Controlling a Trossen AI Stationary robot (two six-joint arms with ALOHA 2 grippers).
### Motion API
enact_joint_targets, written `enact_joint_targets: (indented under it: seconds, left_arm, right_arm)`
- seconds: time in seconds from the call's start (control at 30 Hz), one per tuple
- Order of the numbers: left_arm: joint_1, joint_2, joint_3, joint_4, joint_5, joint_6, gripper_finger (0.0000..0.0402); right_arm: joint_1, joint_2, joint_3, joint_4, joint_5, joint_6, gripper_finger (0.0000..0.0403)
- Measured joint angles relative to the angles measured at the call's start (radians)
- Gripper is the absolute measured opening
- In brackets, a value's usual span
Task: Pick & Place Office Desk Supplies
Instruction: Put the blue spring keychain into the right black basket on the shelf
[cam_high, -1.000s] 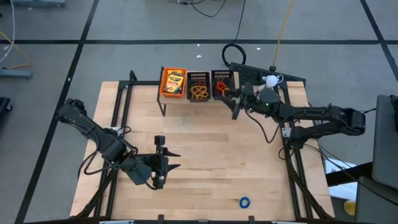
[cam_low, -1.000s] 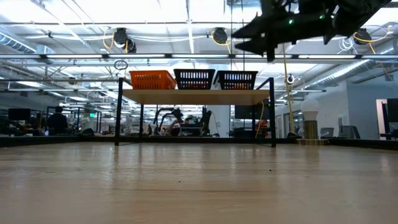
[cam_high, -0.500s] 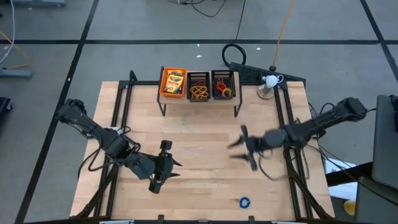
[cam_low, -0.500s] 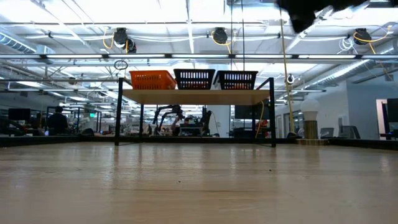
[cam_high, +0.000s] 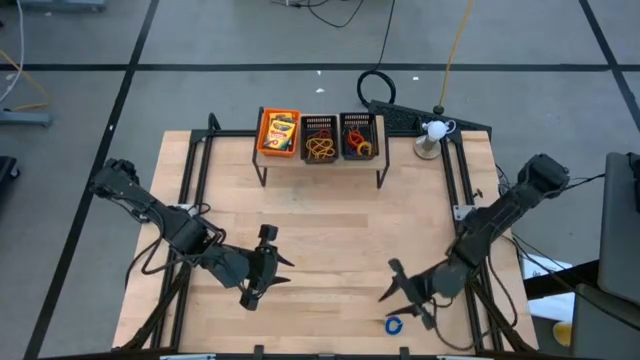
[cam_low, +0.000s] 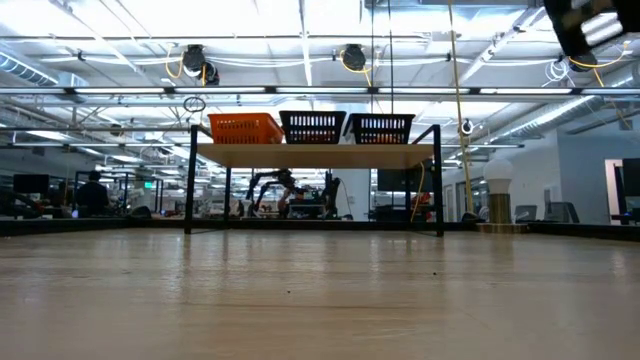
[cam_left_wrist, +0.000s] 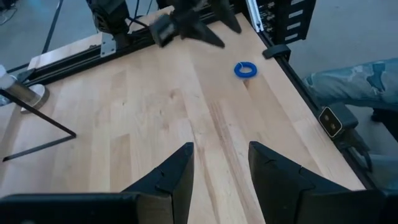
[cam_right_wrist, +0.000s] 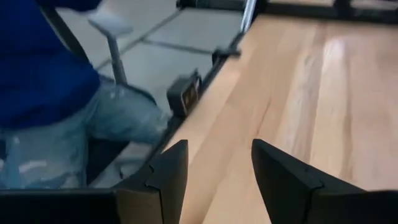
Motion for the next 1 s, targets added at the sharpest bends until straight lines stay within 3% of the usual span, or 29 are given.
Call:
enact_joint_targets:
  seconds: [0.13,0.27,0.6,1.0]
  left_arm:
    - [0.0,0.0,0.0,-0.001,0.0,-0.001,0.015]
    - [0.0,0.0,0.0,0.004,0.0,-0.002,0.0149]
    - [0.024,0.0,0.0,0.003,0.0,-0.029,0.015]
    - [0.034,0.0,0.0,0.003,0.0,-0.061,0.0149]
  right_arm:
    - [0.005,0.079,0.0,-0.004,-0.005,0.041,0.0166]
    - [0.0,0.128,0.0,-0.008,-0.084,0.065,0.0166]
    - [-0.014,0.15,0.0,-0.035,-0.235,0.111,0.0166]
    - [-0.007,0.186,0.0,-0.123,-0.204,0.159,0.0166]
